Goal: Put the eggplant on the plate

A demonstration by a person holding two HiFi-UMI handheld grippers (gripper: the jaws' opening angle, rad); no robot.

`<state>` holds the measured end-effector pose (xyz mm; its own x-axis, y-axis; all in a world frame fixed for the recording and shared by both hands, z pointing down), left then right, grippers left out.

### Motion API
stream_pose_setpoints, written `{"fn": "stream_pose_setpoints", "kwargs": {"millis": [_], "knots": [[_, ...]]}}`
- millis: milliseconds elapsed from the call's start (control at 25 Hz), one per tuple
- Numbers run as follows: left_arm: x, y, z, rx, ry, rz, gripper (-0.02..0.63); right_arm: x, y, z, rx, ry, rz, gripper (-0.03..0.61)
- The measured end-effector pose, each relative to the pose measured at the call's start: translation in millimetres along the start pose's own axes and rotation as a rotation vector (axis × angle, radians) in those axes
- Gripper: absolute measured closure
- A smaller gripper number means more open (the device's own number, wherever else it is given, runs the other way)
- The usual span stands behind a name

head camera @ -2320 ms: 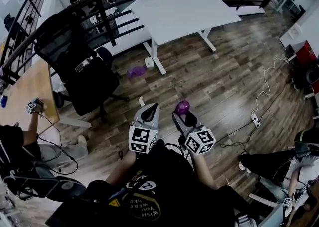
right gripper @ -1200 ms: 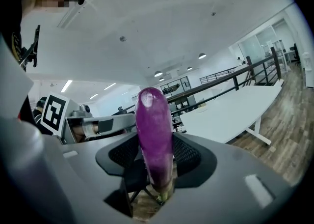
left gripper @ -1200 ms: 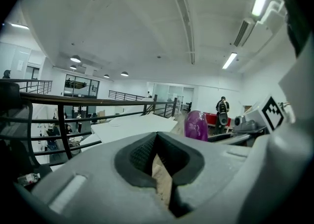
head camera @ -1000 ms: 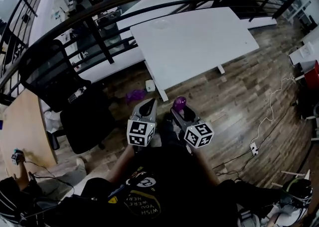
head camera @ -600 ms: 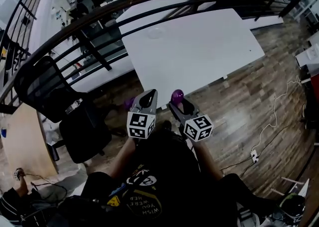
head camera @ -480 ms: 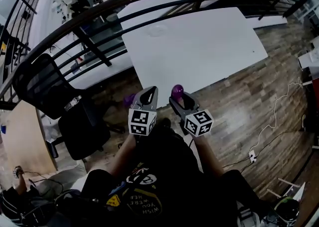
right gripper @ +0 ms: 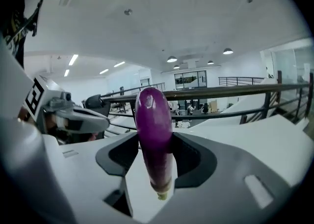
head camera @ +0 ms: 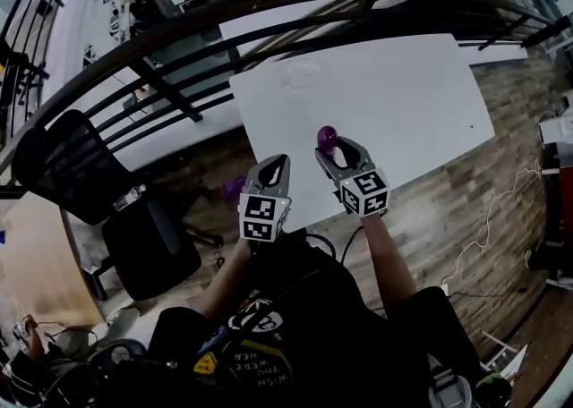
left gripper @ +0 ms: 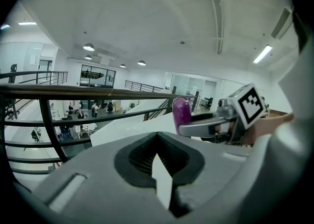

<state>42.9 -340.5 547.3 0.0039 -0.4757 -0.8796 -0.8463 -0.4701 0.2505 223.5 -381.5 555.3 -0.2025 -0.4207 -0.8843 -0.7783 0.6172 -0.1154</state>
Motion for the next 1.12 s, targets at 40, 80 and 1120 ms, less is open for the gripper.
{"fn": "stream_pose_setpoints", "kwargs": {"millis": [40, 80, 1120], "knots": [[3, 11, -7, -0.006, 0.007, 0.011, 0.609, 5, -12, -22, -0.007, 0.034, 0.064, 0.357], [4, 23, -14, -0.013, 0.017, 0.023, 0.609, 7, -25, -47, -0.013, 0.076, 0.137, 0.357], [-11, 164, -50, 0.033, 0.140, 0.246, 0.609, -9, -163, -335, 0.197, 0.713, 0.828, 0.295]]}}
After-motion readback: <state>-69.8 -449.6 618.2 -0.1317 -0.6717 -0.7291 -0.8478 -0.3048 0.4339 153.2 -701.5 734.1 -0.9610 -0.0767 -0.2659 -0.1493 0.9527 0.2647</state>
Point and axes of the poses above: the fingertips, and each gripper's own axes: z backward along the fingers, y to its left, x out of its top, the point moved 8 cm from there along z, backward along the fingers, and after that the axes turned 2 degrees about z, right-handed, at the moved point
